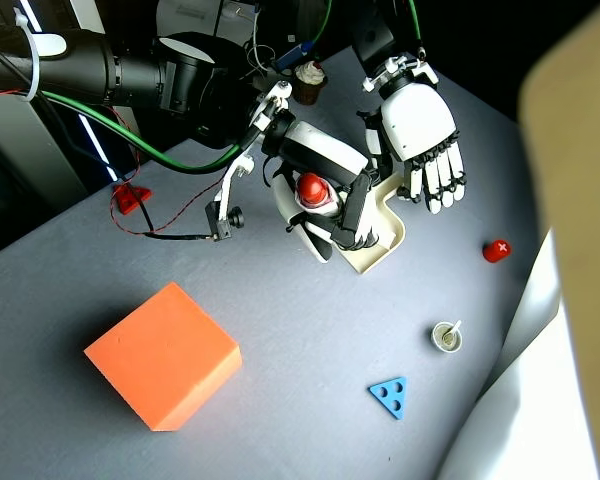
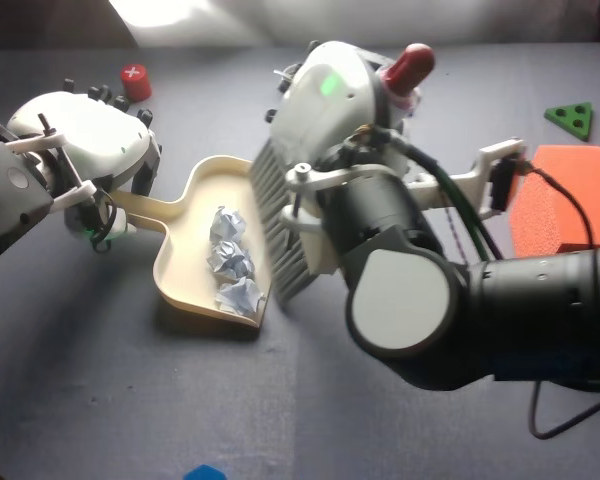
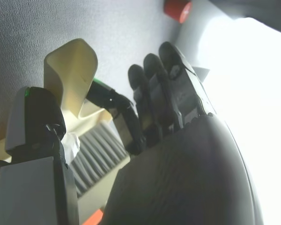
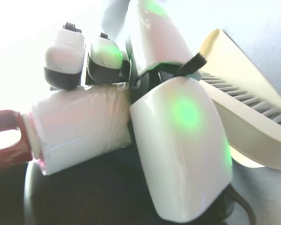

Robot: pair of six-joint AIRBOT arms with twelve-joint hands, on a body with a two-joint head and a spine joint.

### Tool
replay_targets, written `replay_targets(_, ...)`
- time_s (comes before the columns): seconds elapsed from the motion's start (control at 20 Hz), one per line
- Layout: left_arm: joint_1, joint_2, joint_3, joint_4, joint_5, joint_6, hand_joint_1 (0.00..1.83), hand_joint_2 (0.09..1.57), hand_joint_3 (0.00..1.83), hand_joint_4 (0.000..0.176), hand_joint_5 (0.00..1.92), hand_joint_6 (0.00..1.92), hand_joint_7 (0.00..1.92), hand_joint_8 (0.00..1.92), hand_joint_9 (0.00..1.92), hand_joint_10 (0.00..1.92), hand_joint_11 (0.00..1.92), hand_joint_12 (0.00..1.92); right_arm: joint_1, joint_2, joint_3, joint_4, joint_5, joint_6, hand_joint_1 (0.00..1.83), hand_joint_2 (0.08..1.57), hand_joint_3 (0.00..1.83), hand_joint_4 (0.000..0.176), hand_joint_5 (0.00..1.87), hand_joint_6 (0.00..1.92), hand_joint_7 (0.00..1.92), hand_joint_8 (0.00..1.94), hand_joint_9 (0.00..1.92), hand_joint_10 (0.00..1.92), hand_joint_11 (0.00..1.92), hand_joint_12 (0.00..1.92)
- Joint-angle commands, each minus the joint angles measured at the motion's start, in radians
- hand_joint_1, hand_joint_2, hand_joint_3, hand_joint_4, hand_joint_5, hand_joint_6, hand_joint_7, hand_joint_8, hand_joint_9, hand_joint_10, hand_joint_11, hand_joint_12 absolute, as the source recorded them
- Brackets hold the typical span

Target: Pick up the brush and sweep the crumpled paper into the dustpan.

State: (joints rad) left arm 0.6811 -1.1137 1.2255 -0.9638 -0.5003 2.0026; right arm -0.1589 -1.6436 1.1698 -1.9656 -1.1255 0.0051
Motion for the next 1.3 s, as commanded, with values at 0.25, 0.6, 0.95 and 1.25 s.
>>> replay_targets(0.25,-0.014,0.003,0.002,0.036,-0.078,0.006,1.05,1.18,0.00,0.000,0.86,1.17,0.45,0.00,0.37,0.00,0.27,0.19,0.038,0.047,-0.042,0.036,-0.063,-0.073,1.54,1.21,0.00,0.149,0.85,1.92,0.98,1.94,1.21,1.92,1.35,1.92)
replay_targets(0.6,-0.022,-0.007,0.008,0.036,-0.078,0.012,1.06,1.16,0.00,0.000,0.89,1.12,0.46,0.00,0.39,0.00,0.28,0.19,0.038,-0.002,0.001,0.058,-0.058,-0.060,1.54,1.20,0.00,0.137,0.85,1.92,0.96,1.94,1.22,1.92,1.36,1.92)
replay_targets(0.95,-0.032,-0.012,0.018,0.039,-0.068,0.020,1.08,1.16,0.00,0.000,0.90,1.10,0.47,0.00,0.39,0.00,0.28,0.19,0.047,-0.045,0.040,0.057,-0.046,0.000,1.54,1.21,0.00,0.137,0.89,1.92,1.01,1.94,1.25,1.92,1.38,1.92)
replay_targets(1.25,-0.035,-0.013,0.021,0.046,-0.058,0.020,1.06,1.17,0.00,0.000,0.88,1.14,0.44,0.00,0.36,0.00,0.27,0.19,0.055,-0.055,0.061,0.044,-0.038,0.114,1.54,1.20,0.00,0.130,0.87,1.92,0.98,1.94,1.24,1.92,1.36,1.92)
